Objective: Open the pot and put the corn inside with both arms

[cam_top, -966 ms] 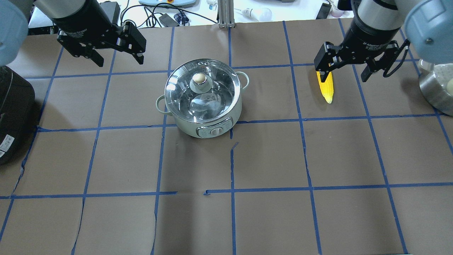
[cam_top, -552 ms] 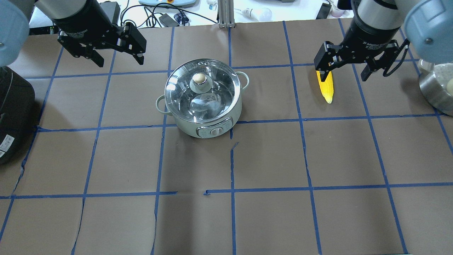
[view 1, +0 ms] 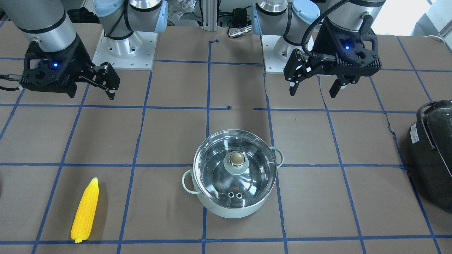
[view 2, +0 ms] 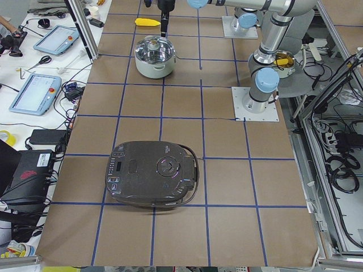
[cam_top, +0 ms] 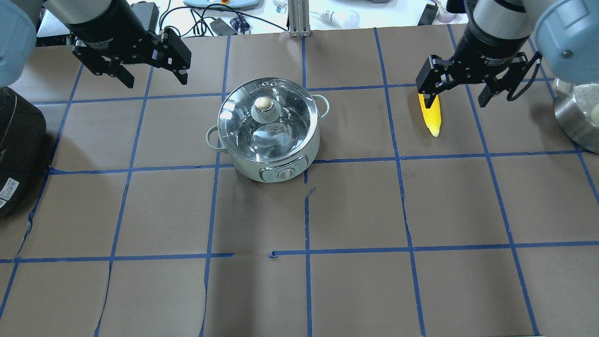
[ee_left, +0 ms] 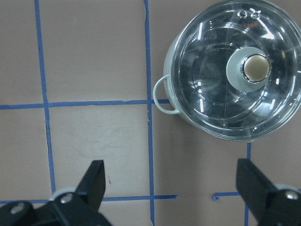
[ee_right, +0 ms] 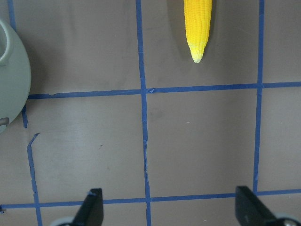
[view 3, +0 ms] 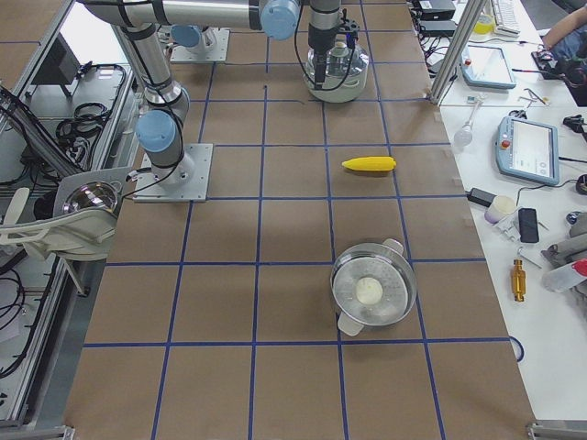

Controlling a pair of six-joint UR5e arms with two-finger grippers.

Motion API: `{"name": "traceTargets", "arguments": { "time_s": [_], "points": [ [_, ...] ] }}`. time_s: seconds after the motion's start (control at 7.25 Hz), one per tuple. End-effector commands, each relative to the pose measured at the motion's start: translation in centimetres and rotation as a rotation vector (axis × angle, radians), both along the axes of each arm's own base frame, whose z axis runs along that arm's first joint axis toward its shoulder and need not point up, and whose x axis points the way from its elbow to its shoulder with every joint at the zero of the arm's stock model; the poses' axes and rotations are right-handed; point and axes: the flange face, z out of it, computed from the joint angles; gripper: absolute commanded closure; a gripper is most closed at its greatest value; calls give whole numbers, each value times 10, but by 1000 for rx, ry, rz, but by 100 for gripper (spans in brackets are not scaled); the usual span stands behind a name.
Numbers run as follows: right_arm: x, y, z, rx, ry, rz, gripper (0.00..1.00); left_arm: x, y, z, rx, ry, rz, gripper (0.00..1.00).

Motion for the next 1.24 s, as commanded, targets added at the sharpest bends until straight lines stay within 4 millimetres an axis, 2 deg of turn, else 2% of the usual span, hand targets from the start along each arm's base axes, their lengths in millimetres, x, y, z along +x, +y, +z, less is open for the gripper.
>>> {"name": "traceTargets", "arguments": {
  "time_s": [0.0,1.1],
  "points": [
    [0,0,0,1,3,1,0,1,1,-1,2,-5,1,0],
    [1,1,-1,8,-5,4,0,0,-5,-2,-19,-6,-18,0]
  ]
}}
